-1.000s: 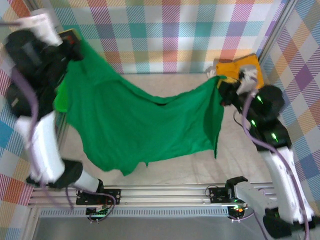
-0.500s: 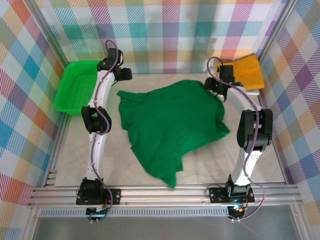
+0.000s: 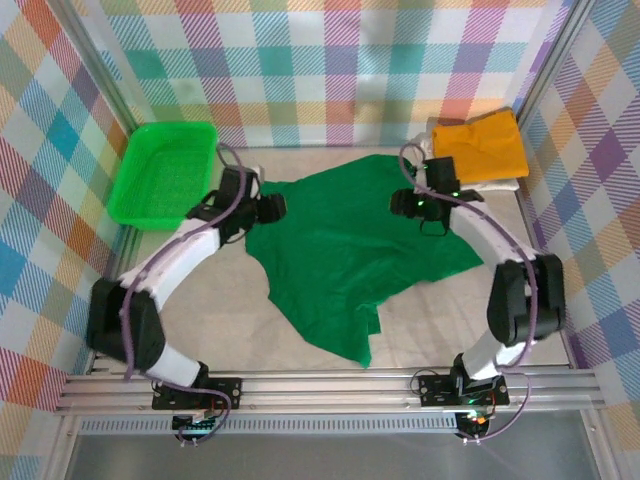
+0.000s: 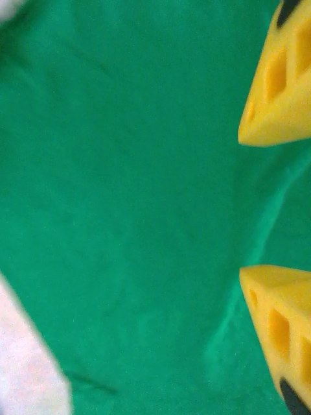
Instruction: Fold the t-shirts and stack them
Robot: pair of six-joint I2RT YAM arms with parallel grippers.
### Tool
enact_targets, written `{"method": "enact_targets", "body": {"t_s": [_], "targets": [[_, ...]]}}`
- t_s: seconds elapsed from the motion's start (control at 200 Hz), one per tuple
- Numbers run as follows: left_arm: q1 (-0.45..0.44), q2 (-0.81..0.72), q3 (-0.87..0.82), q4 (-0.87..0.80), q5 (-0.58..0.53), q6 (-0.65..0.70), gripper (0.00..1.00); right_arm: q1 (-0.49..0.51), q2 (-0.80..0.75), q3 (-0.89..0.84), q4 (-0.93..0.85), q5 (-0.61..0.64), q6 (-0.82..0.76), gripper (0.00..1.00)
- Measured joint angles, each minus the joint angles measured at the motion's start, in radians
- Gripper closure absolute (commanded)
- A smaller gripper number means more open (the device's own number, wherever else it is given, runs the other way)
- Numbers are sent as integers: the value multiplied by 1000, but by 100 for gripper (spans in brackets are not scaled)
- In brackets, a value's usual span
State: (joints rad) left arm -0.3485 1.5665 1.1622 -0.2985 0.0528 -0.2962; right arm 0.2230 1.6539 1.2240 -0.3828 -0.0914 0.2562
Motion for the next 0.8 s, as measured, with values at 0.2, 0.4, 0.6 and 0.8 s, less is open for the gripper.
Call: {"method": "enact_targets", "body": {"t_s": [0.2,0.4,0.6,0.8], "targets": [[4,288,94,-8,20,-30,39,74,162,-2,29,-39,29,66],[-7,377,242,76,50,-113,46,113,192,-60,88,-30,83,66],[3,375,24,132,32,-229,48,179,192,-146,113,-40,135,67],[53,408,80,126,21,-257,51,330,175,-196,175,-117,212,68]]}}
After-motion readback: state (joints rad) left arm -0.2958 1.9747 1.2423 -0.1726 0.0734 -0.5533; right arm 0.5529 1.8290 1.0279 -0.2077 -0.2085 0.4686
